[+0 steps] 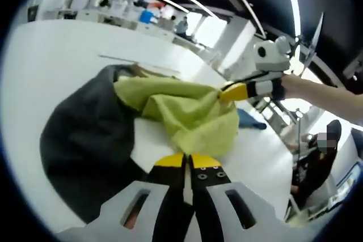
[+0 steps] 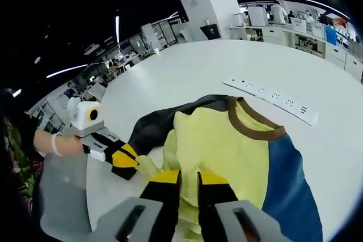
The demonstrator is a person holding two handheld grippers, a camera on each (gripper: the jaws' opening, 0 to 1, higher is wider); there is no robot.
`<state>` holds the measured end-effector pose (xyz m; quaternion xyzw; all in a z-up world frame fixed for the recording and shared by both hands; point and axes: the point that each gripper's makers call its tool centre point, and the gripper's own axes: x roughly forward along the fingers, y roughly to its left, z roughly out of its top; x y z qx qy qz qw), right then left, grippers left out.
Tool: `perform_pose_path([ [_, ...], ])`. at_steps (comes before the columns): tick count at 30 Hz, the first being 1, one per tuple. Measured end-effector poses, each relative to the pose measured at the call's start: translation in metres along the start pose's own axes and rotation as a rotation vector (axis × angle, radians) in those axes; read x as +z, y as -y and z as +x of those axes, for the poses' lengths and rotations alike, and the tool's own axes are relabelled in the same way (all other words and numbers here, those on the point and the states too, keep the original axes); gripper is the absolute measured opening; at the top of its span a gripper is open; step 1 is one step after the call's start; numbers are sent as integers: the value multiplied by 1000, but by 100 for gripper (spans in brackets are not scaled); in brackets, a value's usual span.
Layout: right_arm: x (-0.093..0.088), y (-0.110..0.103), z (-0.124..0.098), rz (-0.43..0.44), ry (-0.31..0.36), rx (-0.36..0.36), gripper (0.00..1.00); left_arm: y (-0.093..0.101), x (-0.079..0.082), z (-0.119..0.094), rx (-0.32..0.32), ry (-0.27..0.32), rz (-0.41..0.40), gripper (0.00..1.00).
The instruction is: Fold the garment on the visible template until the final outline fits inside the template.
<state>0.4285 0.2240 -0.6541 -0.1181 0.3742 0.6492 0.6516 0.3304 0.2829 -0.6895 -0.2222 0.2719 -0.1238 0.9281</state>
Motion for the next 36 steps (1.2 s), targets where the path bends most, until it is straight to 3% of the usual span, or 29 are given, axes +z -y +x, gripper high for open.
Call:
perform_pose_path([
  [4,-1,2,-3,-18,6,-20,20,2,2,-4,-1,7,-8,0],
  [9,0,3,-11,-18,27,-33,27,2,4,-9,0,13,-6,0],
  [19,-20,3,-24,-17,29,-70,42,7,12,-17,-7,36,-19,0],
  [27,-36,-4,-36,13,62,-81,42,3,28,-30,4,80,-20,0],
  [36,-56,-9,-46,28,43,-84,39,-29,50,-53,70,133,-28,0],
])
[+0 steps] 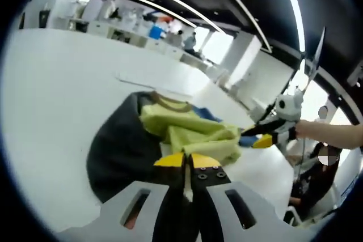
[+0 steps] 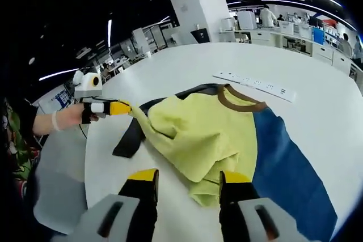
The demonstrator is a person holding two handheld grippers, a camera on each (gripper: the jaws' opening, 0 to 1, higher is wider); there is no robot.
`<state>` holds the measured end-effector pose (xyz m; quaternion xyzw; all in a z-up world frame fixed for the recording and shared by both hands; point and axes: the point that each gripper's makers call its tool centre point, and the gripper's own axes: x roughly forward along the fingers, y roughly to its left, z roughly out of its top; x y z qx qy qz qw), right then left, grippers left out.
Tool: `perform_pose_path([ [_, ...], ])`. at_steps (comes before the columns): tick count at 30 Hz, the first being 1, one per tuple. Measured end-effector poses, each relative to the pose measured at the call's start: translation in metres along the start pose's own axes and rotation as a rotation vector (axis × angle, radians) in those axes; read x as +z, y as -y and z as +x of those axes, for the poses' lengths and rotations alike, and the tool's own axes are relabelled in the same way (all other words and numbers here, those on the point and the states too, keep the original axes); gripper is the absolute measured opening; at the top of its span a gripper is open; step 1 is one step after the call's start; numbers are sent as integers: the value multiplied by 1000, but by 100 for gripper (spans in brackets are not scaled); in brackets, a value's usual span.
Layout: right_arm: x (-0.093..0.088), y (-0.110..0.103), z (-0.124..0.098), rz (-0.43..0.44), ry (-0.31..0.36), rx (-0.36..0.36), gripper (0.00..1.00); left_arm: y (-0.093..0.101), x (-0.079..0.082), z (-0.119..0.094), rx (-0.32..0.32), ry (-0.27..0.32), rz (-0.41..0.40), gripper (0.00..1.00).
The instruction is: Fold the garment on the visible template until the final outline fits inside the template.
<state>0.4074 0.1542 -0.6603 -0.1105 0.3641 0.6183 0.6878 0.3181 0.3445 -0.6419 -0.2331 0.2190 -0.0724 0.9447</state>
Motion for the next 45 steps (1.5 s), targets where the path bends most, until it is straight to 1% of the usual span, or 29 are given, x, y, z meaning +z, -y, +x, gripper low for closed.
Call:
perform_pose_path([
  [4,-5,1,-2,11,-7,-3,38,-15,7,-12,32,20,-3,0],
  [7,-7,0,-3,8,-13,-6,37,-27,9,-21,59,26,-5,0],
  [8,-8,-1,-3,10,-14,-3,35,-30,9,-23,67,28,-6,0],
  [9,-8,-4,-3,14,-17,9,29,-34,8,-26,72,27,-17,0],
  [10,-9,-7,-2,21,-20,24,24,-35,8,-27,74,28,-20,0],
  [11,-10,-11,-1,26,-24,35,22,-36,8,-27,75,28,-20,0],
  [13,-13,-16,4,4,-31,34,24,-38,8,-28,84,26,-15,0],
  [15,-16,-19,9,-22,-43,27,23,-37,11,-27,82,33,-22,0],
  [18,-21,-22,15,-115,-75,8,22,-36,19,-25,74,49,-24,0],
  [19,-24,-22,18,-175,-100,-4,22,-34,24,-25,71,66,-33,0],
  [20,-25,-24,20,-209,-108,-7,22,-33,27,-25,69,73,-37,0],
  [22,-26,-29,25,-264,-123,-10,22,-35,33,-24,74,81,-21,0],
  [25,-24,-34,32,-310,-119,-21,22,-39,41,-23,83,99,-22,0],
  [27,-20,-30,37,-388,-120,-57,21,-39,44,-24,90,107,-23,0],
  [29,-18,-32,41,-456,-134,-68,20,-38,47,-24,87,112,-21,0],
  [30,-16,-32,45,-514,-137,-80,18,-39,48,-23,90,111,-13,0],
  [32,-15,-29,49,-574,-155,-106,14,-41,51,-23,94,116,-15,0],
  [34,-15,-28,53,-560,-157,-107,14,-41,52,-23,93,117,-16,0],
  [35,-16,-25,54,-577,-172,-118,13,-42,53,-23,95,118,-15,0],
  [36,-16,-19,54,-616,-196,-141,12,-42,53,-23,97,120,-14,0],
  [37,-16,-18,56,-640,-200,-138,12,-43,55,-23,98,123,-13,0],
  [39,-16,-19,58,-623,-199,-128,10,-44,58,-24,101,129,-14,0],
  [40,-17,-19,58,-643,-211,-132,9,-44,59,-24,102,132,-15,0],
  [42,-13,-16,58,-740,-220,-152,7,-45,64,-25,106,142,-17,0],
  [45,-14,-21,62,-724,-226,-131,7,-47,67,-24,110,147,-13,0],
])
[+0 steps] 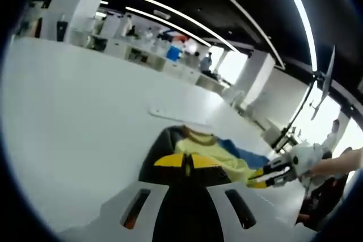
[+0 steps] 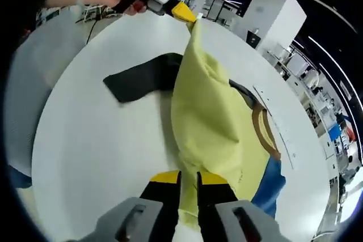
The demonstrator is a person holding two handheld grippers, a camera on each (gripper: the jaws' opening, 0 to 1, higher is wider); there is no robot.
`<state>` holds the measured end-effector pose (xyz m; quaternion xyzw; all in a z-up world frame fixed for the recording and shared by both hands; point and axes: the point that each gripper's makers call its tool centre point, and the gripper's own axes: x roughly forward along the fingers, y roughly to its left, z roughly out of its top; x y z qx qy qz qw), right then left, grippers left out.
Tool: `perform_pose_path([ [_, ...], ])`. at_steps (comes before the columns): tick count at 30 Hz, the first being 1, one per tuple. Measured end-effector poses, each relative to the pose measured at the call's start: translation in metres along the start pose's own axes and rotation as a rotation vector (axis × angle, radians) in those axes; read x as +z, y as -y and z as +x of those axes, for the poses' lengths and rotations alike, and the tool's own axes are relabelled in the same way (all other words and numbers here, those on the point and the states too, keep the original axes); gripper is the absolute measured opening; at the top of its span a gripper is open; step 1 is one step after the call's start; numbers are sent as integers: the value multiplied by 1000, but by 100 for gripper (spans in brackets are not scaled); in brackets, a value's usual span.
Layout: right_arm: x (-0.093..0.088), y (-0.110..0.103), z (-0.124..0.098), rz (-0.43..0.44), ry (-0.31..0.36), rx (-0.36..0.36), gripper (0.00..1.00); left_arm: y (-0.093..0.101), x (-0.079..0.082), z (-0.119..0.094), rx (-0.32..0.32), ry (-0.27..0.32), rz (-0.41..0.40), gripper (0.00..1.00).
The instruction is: Fold the garment on the visible template until the final outline fits inside the template.
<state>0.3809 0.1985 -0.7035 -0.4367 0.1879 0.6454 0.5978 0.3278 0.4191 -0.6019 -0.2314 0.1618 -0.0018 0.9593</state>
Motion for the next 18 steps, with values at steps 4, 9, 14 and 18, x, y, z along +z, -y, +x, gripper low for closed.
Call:
perform_pose_path([
  [4,3,-1,5,-41,-10,-2,6,0,4,0,0,8,-1,0],
  [9,5,-4,14,-61,-17,5,6,0,4,1,-2,5,3,0],
  [14,1,0,18,-70,-36,-3,4,0,4,0,-2,2,2,0],
  [18,-1,3,18,-65,-40,-10,2,-1,3,0,-1,0,3,0],
])
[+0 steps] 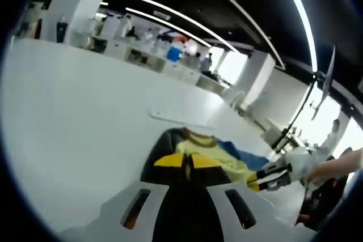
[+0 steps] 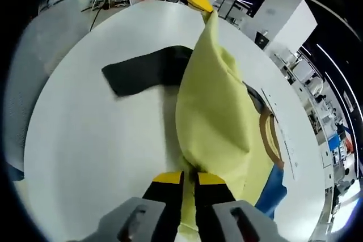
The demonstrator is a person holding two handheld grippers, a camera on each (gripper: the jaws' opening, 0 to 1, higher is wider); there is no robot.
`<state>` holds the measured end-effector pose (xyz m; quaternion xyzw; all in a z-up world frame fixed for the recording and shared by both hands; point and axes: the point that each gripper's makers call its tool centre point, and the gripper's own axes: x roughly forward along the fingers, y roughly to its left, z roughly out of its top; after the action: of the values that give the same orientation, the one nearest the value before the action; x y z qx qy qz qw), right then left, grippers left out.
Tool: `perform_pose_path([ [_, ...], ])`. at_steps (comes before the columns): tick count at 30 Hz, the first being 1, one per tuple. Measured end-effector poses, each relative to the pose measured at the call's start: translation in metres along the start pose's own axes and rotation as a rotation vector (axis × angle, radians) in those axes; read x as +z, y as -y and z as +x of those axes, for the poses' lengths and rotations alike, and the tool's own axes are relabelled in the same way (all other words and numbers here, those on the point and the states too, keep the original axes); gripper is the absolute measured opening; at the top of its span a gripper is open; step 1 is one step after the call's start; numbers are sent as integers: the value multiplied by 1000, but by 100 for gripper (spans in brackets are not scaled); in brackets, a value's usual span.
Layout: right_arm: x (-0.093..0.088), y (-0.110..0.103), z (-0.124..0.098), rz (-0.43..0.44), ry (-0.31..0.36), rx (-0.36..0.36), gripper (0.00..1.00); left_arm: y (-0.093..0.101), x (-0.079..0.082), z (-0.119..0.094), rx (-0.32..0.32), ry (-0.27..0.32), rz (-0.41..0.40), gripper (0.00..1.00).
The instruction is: Fold the garment on the visible template until the final outline fits inside the template.
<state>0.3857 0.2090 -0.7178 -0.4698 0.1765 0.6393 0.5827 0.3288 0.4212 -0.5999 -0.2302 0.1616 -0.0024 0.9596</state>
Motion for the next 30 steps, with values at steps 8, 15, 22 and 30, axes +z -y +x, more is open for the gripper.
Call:
perform_pose_path([
  [8,0,2,0,6,3,-5,0,0,-2,0,-1,-6,2,0],
  [15,4,1,-12,30,29,7,0,-2,-8,-4,10,-17,2,0],
  [22,5,-2,-29,36,56,7,0,-7,-19,-14,22,-38,-1,0],
  [30,7,1,-56,88,109,-23,0,-12,-37,-29,35,-78,5,0],
])
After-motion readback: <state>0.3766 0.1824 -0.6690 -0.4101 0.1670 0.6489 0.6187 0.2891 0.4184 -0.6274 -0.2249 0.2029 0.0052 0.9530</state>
